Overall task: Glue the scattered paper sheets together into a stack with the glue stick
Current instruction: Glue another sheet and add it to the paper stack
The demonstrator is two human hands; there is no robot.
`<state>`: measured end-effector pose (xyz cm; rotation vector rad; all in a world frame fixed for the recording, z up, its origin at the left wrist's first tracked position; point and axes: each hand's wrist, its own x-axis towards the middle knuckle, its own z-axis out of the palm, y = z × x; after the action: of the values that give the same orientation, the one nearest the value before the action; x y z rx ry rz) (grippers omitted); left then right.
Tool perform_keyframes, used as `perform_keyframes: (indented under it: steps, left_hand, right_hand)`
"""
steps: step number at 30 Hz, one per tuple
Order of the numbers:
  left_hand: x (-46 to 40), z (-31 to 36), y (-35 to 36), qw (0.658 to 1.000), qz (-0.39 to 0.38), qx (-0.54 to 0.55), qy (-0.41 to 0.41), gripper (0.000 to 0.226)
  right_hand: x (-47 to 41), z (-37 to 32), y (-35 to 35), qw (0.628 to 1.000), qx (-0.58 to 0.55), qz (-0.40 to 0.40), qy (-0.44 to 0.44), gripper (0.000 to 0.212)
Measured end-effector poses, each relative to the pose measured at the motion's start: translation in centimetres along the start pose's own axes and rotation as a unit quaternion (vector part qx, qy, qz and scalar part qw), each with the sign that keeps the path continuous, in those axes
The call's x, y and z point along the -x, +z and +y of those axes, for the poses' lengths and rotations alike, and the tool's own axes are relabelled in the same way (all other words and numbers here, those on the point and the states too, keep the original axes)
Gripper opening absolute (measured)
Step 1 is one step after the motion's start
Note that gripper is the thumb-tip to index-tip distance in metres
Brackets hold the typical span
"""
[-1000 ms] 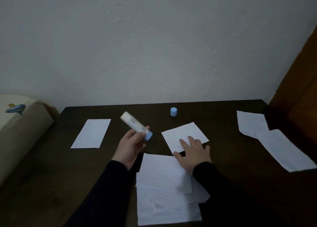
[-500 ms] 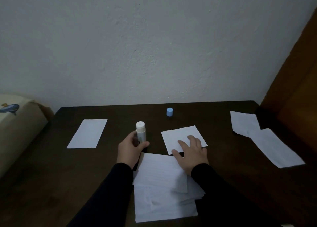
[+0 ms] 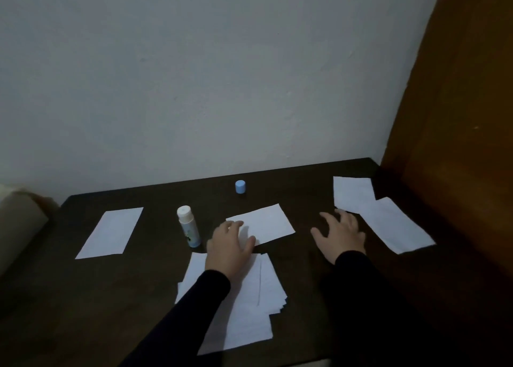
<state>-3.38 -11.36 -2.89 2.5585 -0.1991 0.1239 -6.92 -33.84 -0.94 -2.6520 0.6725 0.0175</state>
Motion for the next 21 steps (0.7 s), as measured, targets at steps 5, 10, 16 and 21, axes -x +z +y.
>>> perform_keyframes:
  steps: [5, 10, 16, 21]
  left_hand:
    - [-1.6, -0.3, 1.4, 0.992, -0.077, -0.098, -0.034, 0.057]
    - [-1.6, -0.2, 2.4, 0.991, -0.068, -0.110, -0.039, 0.057]
    - [-1.7, 0.3, 2.4, 0.991, -0.064, -0.113, -0.043, 0.056]
    - [-1.4, 0.3, 2.5, 0.990, -0.063, -0.113, -0.051, 0.056]
  right_hand:
    - [-0.2, 4.7, -1.6, 0.998, 0.028, 0.026, 0.056, 0.059]
    - [-1.0, 6.9, -1.5, 0.994, 0.054, -0.018, 0.097, 0.065]
    - [-0.8, 6.8, -1.9, 0.992, 0.084, -0.003, 0.093, 0.060]
    - [-0.6, 6.3, -2.6, 0.995, 0.068, 0.040, 0.068, 0.047]
